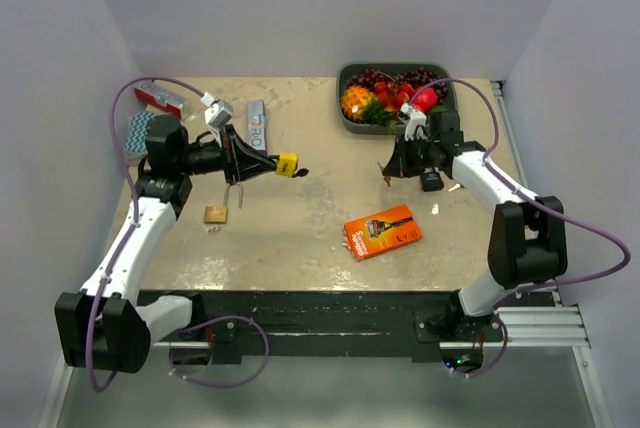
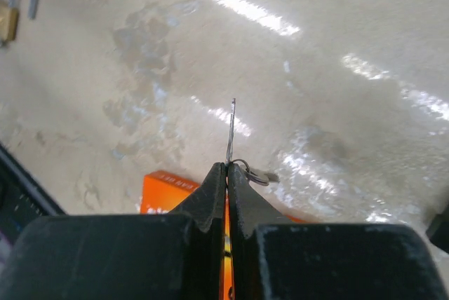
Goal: Lock with the key
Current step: Place the key at the center of the board, then place the lock at the center of the board.
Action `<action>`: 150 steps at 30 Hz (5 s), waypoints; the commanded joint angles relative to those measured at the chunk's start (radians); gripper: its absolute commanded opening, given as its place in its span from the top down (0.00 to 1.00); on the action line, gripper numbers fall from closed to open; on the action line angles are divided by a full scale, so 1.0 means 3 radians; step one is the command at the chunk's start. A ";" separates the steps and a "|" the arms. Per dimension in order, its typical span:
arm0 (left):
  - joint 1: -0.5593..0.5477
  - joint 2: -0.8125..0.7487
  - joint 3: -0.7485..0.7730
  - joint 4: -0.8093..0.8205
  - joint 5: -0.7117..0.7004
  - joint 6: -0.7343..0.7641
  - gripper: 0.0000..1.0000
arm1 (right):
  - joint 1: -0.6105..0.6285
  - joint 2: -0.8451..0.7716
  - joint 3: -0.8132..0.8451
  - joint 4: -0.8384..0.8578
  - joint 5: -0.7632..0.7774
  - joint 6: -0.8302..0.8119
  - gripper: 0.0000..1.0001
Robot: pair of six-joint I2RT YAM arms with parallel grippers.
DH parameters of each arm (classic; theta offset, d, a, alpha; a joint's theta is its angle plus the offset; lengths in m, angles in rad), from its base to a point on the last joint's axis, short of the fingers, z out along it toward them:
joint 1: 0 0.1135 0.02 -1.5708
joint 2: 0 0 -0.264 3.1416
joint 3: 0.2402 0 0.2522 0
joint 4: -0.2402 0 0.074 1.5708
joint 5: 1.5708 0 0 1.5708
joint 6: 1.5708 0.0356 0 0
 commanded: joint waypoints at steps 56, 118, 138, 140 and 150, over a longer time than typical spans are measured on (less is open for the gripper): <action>-0.0435 0.0303 0.0759 -0.2284 0.1734 0.1156 1.00 | 0.2006 -0.1977 -0.0223 0.0193 -0.0666 -0.2534 0.01; -0.0681 0.0272 0.0565 -0.2309 0.1443 0.1202 1.00 | 0.2559 -0.1543 -0.0489 0.1431 -0.0149 -0.2774 0.62; -0.0901 0.0201 0.0268 -0.2202 0.1106 0.1202 1.00 | 0.2574 -0.1226 -0.0259 0.1778 -0.0267 -0.1869 0.79; -0.0921 0.0170 0.0238 -0.2227 0.1044 0.1222 1.00 | 0.2574 -0.1200 -0.0223 0.1783 -0.0287 -0.1828 0.79; -0.0529 0.0206 0.0426 -0.2319 0.1024 0.1308 1.00 | 0.2457 -0.1419 -0.0305 0.1059 0.0095 -0.1721 0.29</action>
